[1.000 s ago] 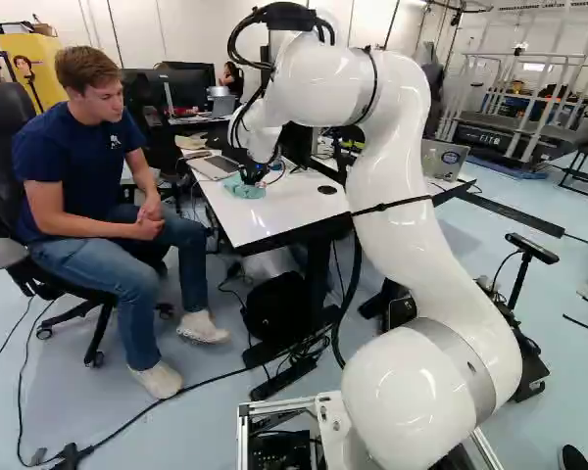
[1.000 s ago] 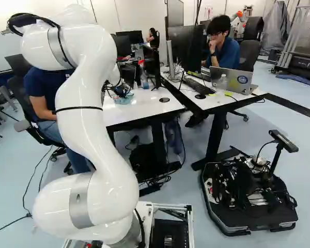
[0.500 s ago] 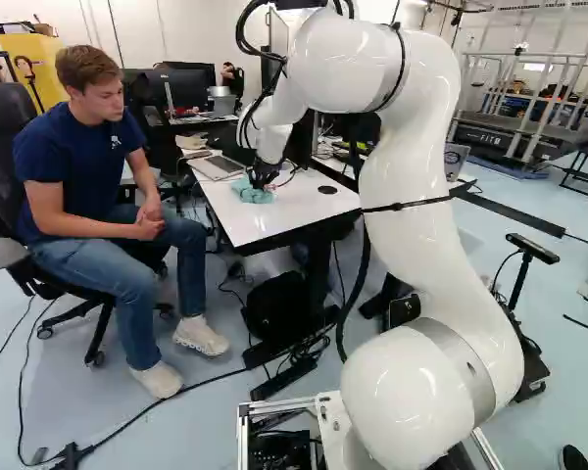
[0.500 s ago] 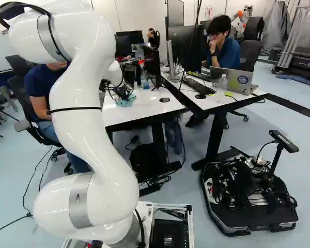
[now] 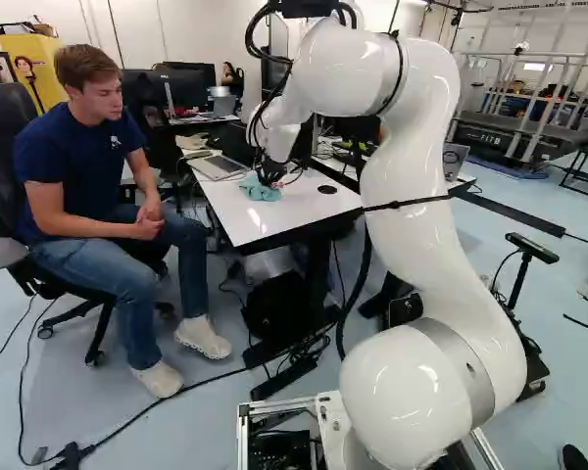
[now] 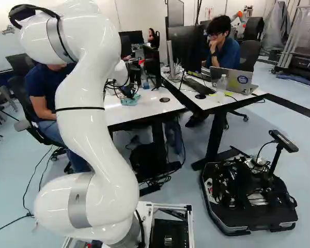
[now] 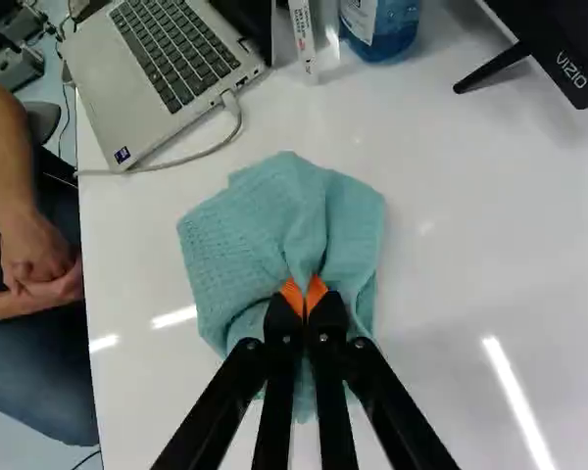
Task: Clean the table with the green towel
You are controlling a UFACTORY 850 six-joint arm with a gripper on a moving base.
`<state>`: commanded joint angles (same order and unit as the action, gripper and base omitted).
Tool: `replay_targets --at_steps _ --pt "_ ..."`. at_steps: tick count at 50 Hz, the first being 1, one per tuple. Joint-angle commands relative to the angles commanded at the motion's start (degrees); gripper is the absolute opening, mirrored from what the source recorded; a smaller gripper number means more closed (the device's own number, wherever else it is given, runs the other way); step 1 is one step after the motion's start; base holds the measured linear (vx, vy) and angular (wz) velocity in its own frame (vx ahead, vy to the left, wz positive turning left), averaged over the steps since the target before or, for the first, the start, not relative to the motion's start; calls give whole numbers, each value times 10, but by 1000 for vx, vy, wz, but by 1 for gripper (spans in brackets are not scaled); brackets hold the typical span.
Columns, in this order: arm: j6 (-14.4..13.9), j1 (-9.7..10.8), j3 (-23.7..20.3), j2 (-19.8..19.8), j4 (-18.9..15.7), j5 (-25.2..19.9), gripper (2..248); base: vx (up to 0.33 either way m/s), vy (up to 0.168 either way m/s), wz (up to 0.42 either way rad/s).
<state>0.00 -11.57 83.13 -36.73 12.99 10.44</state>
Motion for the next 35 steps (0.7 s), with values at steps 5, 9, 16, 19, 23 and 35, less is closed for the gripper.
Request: replay_targets --at_steps 5,9,16,19,23,35 --pt "0 -2 18 -13 0 0 24 0 0 0" --pt "0 -4 33 -23 0 0 24 0 0 0" --pt "0 -9 58 -41 0 0 24 0 0 0" --pt "0 -12 67 -47 0 0 24 0 0 0" --pt "0 -16 78 -55 0 0 24 0 0 0" --pt "0 -32 93 -65 0 0 24 0 0 0"
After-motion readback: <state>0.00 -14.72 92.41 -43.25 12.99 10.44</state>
